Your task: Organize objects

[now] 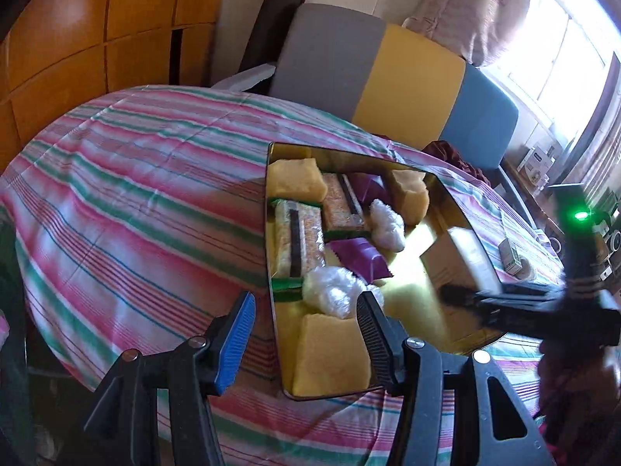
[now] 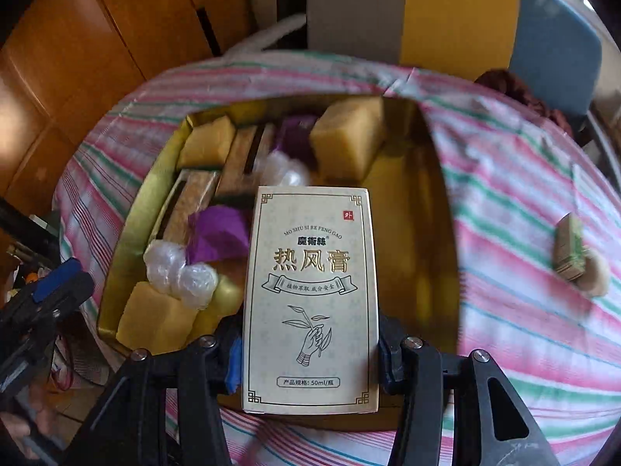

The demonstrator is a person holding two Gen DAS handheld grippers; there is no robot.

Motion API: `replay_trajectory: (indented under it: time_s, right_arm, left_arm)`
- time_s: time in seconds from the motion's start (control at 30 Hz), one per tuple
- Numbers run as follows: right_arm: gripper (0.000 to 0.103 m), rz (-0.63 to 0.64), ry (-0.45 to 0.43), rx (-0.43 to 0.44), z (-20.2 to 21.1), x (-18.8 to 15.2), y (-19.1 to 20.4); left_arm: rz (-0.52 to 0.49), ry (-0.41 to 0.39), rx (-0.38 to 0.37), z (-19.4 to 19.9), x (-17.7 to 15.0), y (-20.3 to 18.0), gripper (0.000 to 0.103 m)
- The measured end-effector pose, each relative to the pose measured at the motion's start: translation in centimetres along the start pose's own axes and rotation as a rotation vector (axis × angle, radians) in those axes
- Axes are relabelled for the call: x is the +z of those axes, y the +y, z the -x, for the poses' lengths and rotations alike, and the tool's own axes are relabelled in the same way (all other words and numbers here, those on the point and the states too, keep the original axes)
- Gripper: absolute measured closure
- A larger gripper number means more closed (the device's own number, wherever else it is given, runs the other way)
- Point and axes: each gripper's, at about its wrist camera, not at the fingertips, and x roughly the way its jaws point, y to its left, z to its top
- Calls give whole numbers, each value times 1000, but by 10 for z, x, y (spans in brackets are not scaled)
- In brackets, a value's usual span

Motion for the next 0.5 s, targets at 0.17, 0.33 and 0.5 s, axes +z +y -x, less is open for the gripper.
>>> replay_trajectory:
  time_s: [0.17, 0.33, 0.5]
  right_arm:
    - [45, -20, 85, 82, -31, -8, 23]
    - [34, -11, 89, 170, -35, -21, 34]
    - [32, -34, 50, 192, -24, -27, 28]
  left_arm:
    - [13, 14, 2, -3, -4, 7, 48]
    - [7, 11, 5, -4, -4, 7, 48]
    - [-7, 6, 9, -2, -4, 3, 48]
